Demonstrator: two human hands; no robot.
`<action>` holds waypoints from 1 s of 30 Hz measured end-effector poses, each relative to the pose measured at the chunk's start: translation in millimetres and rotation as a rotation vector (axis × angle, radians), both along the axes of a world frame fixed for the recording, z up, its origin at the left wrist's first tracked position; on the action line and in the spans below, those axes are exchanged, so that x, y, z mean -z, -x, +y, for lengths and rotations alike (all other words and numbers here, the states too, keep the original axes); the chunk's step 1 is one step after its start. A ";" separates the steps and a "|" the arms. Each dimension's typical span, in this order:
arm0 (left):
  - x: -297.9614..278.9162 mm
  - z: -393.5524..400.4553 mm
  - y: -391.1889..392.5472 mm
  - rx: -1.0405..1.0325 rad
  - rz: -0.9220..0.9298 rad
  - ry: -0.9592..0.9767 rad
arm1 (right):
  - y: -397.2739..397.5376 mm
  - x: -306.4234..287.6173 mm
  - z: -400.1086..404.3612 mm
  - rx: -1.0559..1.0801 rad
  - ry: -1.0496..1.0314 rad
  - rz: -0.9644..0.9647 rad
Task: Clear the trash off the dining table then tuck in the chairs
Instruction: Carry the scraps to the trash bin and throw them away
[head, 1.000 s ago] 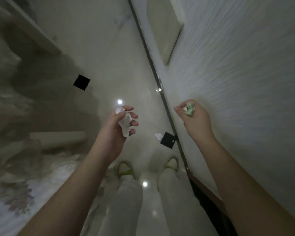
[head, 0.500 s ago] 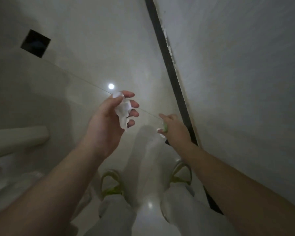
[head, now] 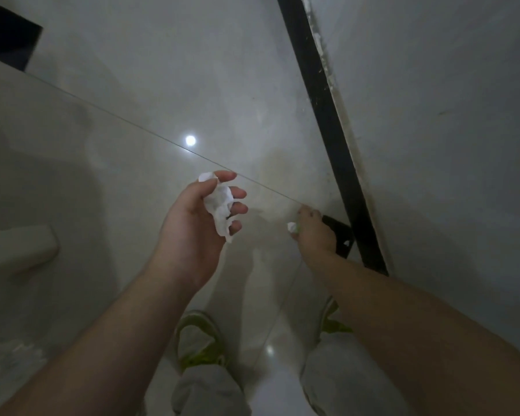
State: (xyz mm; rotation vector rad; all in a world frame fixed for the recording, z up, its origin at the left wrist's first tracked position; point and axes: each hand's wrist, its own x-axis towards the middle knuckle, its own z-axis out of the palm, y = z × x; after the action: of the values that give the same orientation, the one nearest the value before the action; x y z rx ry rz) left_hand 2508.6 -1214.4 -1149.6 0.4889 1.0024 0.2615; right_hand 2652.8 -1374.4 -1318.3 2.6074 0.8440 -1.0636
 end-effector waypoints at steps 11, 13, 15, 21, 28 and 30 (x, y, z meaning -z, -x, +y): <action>-107.2 4.6 -0.3 -0.057 -0.040 0.020 | -10.3 -146.5 2.3 0.542 -0.285 0.282; -141.0 6.3 0.7 -0.065 -0.052 0.030 | -10.7 -194.7 10.1 0.576 -0.347 0.283; -177.4 8.8 1.4 -0.080 -0.076 0.028 | -8.2 -244.2 22.5 0.653 -0.430 0.335; -303.3 22.3 11.6 -0.171 -0.165 0.002 | 9.0 -400.5 57.4 0.891 -0.616 0.436; -465.6 42.7 63.2 -0.268 -0.238 -0.092 | 32.5 -587.7 93.5 1.045 -0.840 0.606; -506.3 47.1 84.3 -0.281 -0.249 -0.128 | 40.9 -632.1 103.7 1.089 -0.939 0.750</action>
State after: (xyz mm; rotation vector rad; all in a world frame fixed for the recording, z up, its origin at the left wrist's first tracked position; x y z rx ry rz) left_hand 2424.3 -1167.3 -643.3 0.4189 0.8120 0.6259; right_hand 2611.9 -1270.7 -686.2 3.5529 -0.2541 -2.5123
